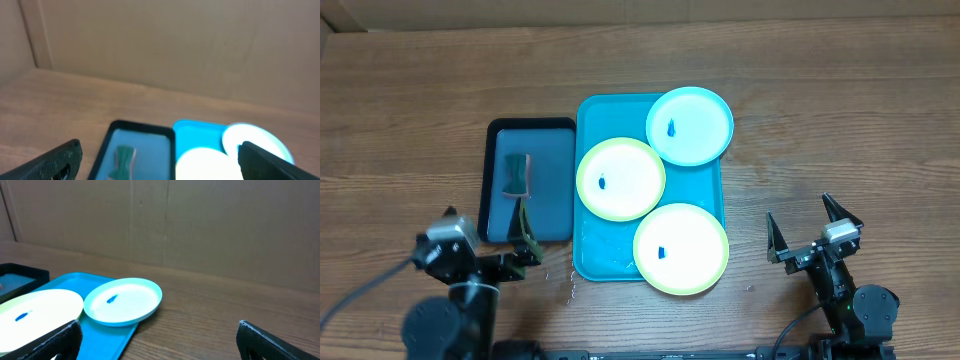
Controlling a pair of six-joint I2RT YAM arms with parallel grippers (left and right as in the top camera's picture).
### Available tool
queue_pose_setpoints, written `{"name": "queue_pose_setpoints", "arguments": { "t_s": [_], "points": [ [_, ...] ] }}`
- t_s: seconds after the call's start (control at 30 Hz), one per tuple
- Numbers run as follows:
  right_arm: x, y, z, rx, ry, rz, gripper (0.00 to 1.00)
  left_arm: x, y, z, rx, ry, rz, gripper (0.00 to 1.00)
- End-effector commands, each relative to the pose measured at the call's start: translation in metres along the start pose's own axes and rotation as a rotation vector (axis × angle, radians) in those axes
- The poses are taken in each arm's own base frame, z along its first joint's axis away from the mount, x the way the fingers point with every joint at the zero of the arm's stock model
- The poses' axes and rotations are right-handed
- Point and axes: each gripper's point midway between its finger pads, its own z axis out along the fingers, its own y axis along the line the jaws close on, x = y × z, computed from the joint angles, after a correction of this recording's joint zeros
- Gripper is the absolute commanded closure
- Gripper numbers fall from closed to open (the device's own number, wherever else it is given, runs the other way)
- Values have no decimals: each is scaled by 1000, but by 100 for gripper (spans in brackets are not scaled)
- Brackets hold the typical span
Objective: Clean dirty plates on tray and stack at the side
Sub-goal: 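Move the left gripper over the black tray toward the green sponge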
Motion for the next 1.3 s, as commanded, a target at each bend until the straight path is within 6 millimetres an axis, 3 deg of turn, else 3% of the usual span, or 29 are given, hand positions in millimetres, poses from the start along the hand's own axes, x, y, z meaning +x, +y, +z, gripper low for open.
{"name": "queue_pose_setpoints", "arguments": {
  "t_s": [0.0, 0.17, 0.37, 0.4, 0.47, 0.53, 0.6, 0.8, 1.03, 1.1, 1.27],
  "points": [
    [2, -1, 0, 6, -4, 5, 0, -23, -19, 3, 69, 90, 2, 0],
    [2, -1, 0, 6, -4, 5, 0, -26, -24, 17, 48, 349, 22, 0],
    [2, -1, 0, 6, -4, 5, 0, -13, -21, 38, 10, 554, 15, 0],
    [2, -1, 0, 6, -4, 5, 0, -9, -21, 42, 6, 574, 14, 4],
    [2, -1, 0, 6, -4, 5, 0, -1, -19, 48, -4, 612, 13, 26],
    [2, -1, 0, 6, -4, 5, 0, 7, -15, 55, -35, 651, -7, 67],
    [2, -1, 0, 6, -4, 5, 0, 14, -12, 61, -57, 683, -28, 74],
    [2, -1, 0, 6, -4, 5, 0, 39, -5, 84, -124, 787, -88, 88],
    [2, -1, 0, 6, -4, 5, 0, 66, 0, 103, -153, 896, -94, 89],
    [2, -1, 0, 6, -4, 5, 0, 72, 1, 107, -158, 918, -94, 93],
    [2, -1, 0, 6, -4, 6, 0, 75, 2, 111, -162, 926, -94, 95]
  ]
}}
